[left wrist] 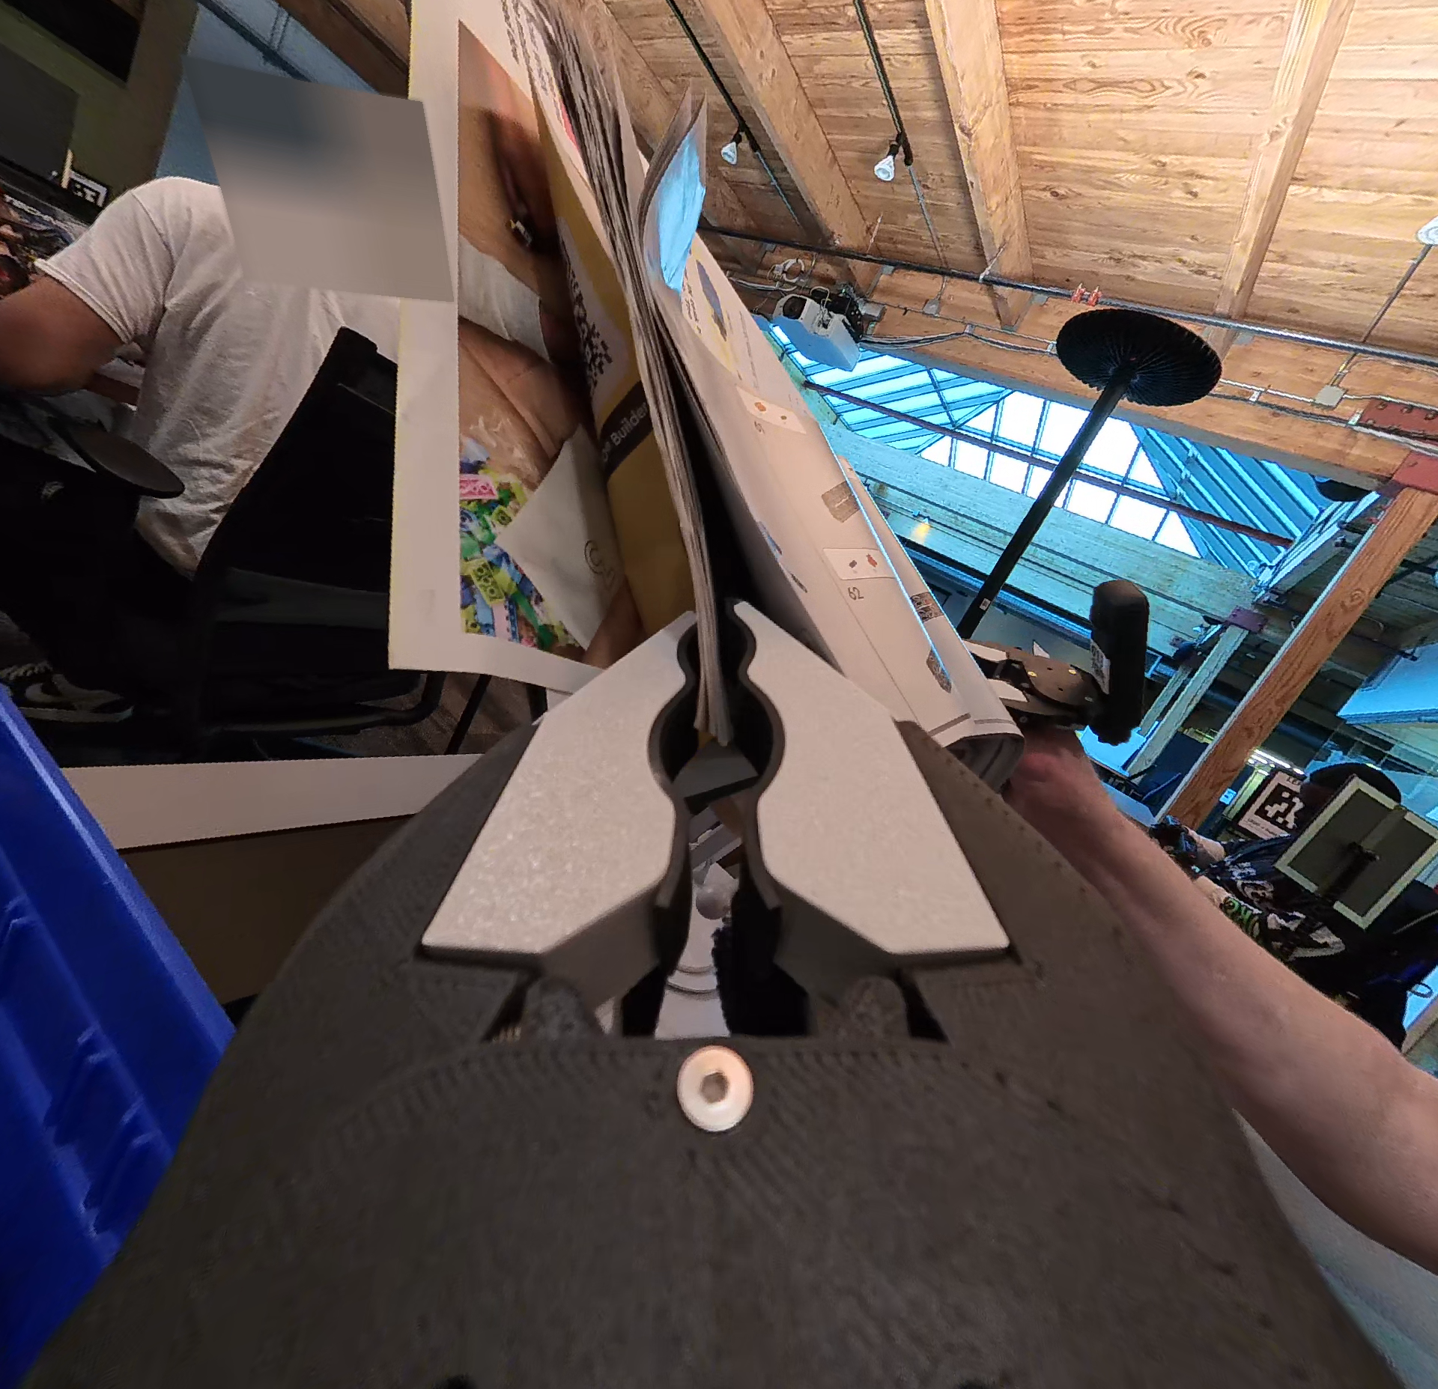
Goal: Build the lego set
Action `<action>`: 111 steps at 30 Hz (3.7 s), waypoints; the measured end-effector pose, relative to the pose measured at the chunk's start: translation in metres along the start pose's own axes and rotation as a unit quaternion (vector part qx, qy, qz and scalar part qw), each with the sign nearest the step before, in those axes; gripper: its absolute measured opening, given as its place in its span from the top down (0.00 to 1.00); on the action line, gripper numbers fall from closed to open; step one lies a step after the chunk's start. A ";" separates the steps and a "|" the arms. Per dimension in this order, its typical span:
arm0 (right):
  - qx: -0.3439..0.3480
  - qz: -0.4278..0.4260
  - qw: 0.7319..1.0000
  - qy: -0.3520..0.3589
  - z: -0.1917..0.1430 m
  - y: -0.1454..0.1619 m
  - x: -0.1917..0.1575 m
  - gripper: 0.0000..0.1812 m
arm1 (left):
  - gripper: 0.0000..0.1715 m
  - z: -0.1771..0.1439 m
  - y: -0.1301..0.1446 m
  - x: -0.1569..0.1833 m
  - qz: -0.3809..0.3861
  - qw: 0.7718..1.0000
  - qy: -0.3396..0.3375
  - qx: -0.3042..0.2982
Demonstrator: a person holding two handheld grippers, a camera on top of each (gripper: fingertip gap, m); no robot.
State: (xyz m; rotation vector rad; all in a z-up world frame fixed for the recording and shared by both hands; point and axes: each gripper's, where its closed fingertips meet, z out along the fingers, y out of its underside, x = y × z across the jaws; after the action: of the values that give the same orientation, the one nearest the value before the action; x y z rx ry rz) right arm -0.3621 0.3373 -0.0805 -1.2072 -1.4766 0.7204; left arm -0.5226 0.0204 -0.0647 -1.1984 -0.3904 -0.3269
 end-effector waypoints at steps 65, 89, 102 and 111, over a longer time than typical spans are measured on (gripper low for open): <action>0.196 0.094 0.893 -0.394 -0.087 -0.175 -0.148 0.58 | 1.00 0.001 0.004 -0.002 0.003 1.000 -0.002 -0.006; 0.000 0.022 0.999 -0.035 -0.005 0.010 -0.005 0.87 | 1.00 0.002 0.005 -0.003 0.005 1.000 -0.004 -0.007; 0.192 0.034 0.878 -0.438 -0.089 -0.183 -0.193 0.54 | 1.00 0.002 0.005 -0.003 0.004 1.000 -0.002 -0.008; 0.100 0.093 0.986 -0.092 -0.038 -0.053 -0.012 0.50 | 1.00 0.002 0.004 -0.003 0.000 1.000 0.002 -0.006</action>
State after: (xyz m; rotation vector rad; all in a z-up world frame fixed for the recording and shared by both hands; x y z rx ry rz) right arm -0.3434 0.3041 -0.0267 -1.1565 -1.4124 1.1059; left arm -0.5235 0.0235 -0.0686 -1.2095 -0.3864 -0.3321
